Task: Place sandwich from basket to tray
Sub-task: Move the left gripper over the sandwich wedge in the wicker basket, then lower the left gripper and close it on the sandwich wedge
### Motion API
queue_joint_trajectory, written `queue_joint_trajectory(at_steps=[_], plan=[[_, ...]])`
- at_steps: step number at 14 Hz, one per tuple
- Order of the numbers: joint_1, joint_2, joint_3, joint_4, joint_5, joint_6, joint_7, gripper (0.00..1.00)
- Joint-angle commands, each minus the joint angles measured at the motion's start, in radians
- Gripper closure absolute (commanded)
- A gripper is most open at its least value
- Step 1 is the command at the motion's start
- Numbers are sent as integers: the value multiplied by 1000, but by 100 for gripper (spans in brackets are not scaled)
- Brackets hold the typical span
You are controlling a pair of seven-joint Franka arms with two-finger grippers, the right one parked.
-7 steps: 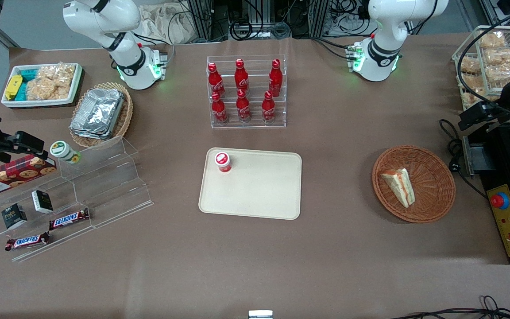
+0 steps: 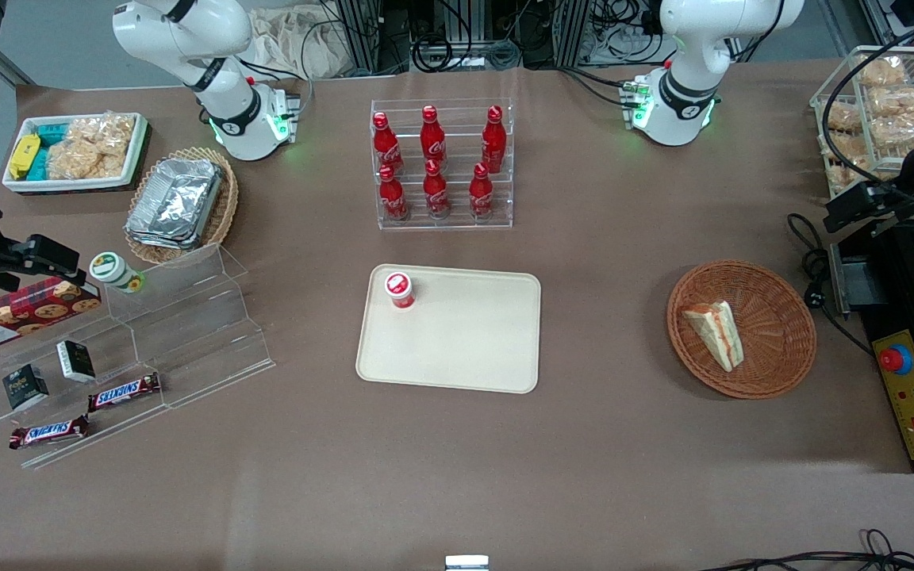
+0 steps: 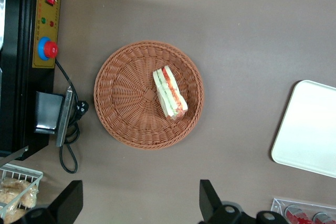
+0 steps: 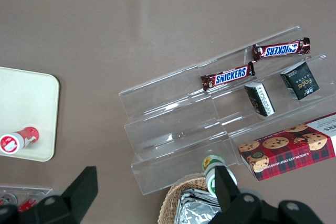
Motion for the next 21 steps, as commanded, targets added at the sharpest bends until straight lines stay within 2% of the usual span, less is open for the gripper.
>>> queue_joint_trajectory(at_steps=[1,6,12,19,20,21], plan=[[-21,79,3,11,11,-18,-9,0],[-36,245,-14,-22,12,120,-124,0],[-51,349,-12,-244,14,494,-227,0],[-50,462,-9,-344,15,745,-282,0],[-50,463,-8,-353,38,746,-281,2],[-50,462,-8,-356,54,746,-281,16]])
